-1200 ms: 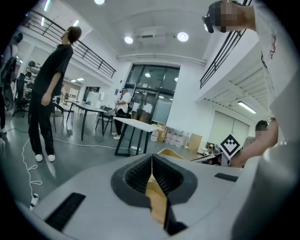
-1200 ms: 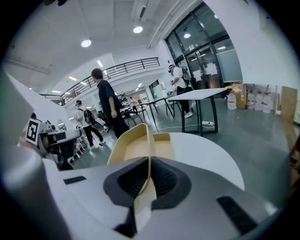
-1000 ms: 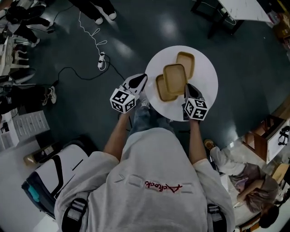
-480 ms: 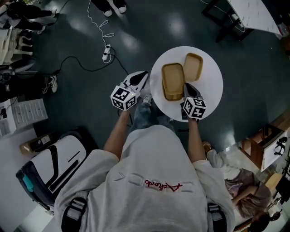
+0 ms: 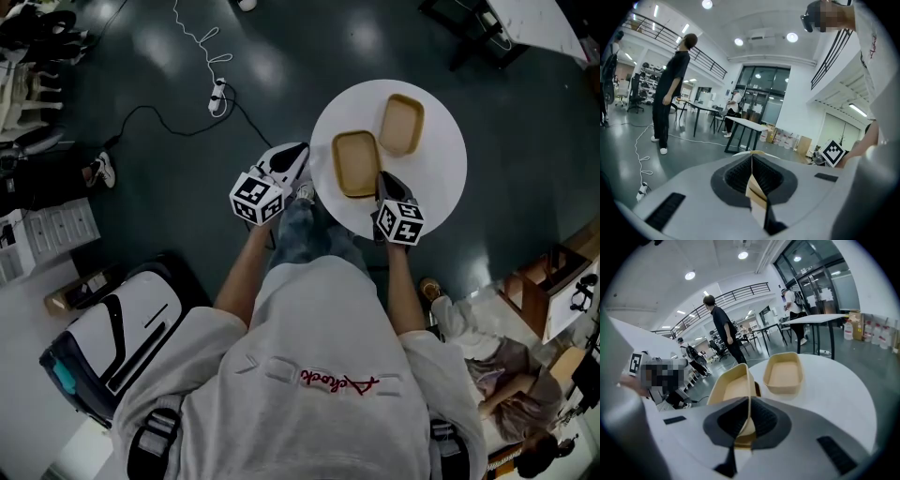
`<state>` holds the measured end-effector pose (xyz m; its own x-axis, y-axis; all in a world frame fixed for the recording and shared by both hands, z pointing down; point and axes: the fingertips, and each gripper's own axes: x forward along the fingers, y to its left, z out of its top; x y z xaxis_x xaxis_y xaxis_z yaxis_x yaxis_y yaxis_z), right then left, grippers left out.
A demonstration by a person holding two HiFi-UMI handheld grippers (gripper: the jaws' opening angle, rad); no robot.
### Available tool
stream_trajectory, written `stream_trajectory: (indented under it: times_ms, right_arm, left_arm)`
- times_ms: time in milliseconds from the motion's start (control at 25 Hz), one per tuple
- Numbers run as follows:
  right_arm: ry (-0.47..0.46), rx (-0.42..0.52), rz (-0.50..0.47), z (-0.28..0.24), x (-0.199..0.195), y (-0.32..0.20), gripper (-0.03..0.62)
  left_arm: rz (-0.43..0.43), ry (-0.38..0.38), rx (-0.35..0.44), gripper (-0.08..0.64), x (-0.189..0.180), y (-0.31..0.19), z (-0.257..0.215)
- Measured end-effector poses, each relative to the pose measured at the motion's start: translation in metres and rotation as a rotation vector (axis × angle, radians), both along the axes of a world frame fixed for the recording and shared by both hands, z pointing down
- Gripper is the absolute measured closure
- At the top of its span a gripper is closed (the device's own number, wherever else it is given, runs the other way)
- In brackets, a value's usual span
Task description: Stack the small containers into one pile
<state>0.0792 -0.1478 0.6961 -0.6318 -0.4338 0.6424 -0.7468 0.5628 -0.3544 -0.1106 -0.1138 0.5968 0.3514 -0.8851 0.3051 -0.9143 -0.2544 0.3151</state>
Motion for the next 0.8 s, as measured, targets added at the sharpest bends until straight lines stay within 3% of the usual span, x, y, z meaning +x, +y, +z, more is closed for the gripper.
stream_trajectory:
  times_ms: [800]
  right_arm:
    - [0.063, -0.057, 0.046, 0.028, 0.015, 0.013, 0.560]
  left_arm:
    - [0.026, 0.024, -0.023, 0.549, 0.004, -0.009, 0.015]
